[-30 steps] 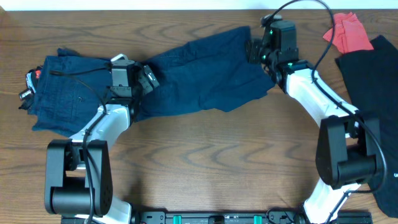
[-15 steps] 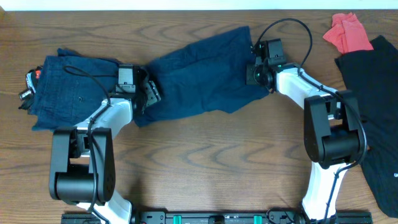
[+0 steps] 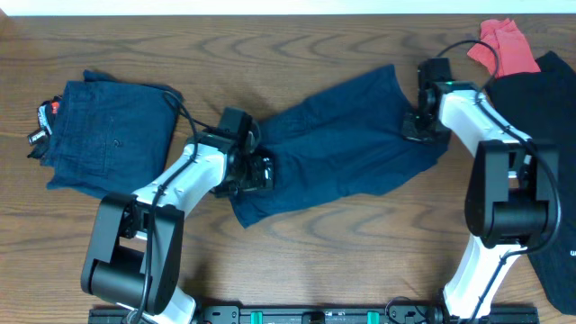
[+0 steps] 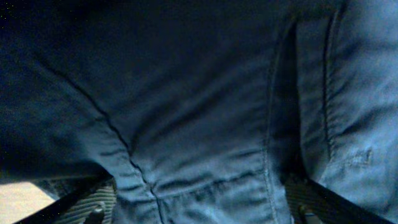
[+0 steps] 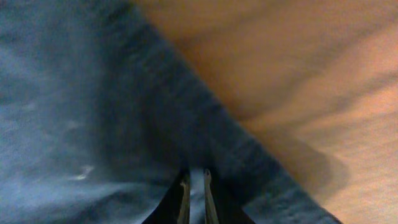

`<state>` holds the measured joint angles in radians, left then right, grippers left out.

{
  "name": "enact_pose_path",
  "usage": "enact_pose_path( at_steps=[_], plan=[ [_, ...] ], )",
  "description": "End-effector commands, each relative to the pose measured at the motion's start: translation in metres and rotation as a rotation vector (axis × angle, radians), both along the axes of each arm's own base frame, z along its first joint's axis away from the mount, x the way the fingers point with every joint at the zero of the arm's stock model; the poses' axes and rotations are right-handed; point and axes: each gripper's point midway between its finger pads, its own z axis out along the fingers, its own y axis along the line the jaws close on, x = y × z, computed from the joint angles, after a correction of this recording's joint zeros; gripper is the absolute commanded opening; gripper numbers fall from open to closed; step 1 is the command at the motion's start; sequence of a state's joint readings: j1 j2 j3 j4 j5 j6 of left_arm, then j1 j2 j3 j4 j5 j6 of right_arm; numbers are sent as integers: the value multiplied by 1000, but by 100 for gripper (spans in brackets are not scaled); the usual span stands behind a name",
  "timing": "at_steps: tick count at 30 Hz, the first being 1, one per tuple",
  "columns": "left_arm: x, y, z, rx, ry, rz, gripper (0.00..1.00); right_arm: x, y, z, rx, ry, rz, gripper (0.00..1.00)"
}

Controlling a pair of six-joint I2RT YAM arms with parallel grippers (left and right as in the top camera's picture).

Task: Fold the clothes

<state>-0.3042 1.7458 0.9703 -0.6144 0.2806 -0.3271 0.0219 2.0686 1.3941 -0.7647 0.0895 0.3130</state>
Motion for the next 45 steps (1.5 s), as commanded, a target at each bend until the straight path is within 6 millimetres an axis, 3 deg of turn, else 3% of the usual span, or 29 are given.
enact_pose_path(
  at_steps=[1,6,7,9,11,16,21,27,29,32,34,35,36,39,42,43,45],
  plan=[
    [-54,17,-28,39,205,19,92,-34,-35,-23,-79,126,-18,12],
    [-39,21,4,5,103,87,98,-26,-29,22,-74,28,11,21],
    [-38,22,9,2,93,104,98,-24,-27,32,-71,4,21,26],
    [-40,28,16,18,96,175,98,-20,-20,55,-54,-53,46,49],
    [-42,40,16,81,111,273,98,-18,-12,76,-24,-107,82,57],
    [-43,44,15,98,113,294,98,-18,-3,109,-1,-189,116,65],
    [-47,61,13,198,119,393,98,-20,2,113,17,-192,124,64],
    [-37,58,1,164,63,438,97,-24,10,111,60,-178,140,60],
    [-36,56,-9,142,52,437,80,-25,15,111,83,-176,147,60],
    [-42,46,-22,84,78,424,71,-26,21,111,100,-171,159,59],
    [-44,43,-25,69,87,389,47,-27,29,111,120,-169,189,57],
    [-44,41,-25,63,84,363,22,-27,34,111,136,-171,214,56],
    [-44,41,-25,62,78,338,6,-26,43,112,163,-177,251,54],
    [-43,41,-18,62,62,288,6,-25,75,117,255,-208,386,41],
    [-42,41,0,66,56,238,6,-24,106,123,333,-242,474,7],
    [-42,41,9,67,54,220,6,-23,114,124,348,-250,493,1],
    [-42,41,29,70,49,191,6,-24,132,125,384,-259,534,1]
  ],
)
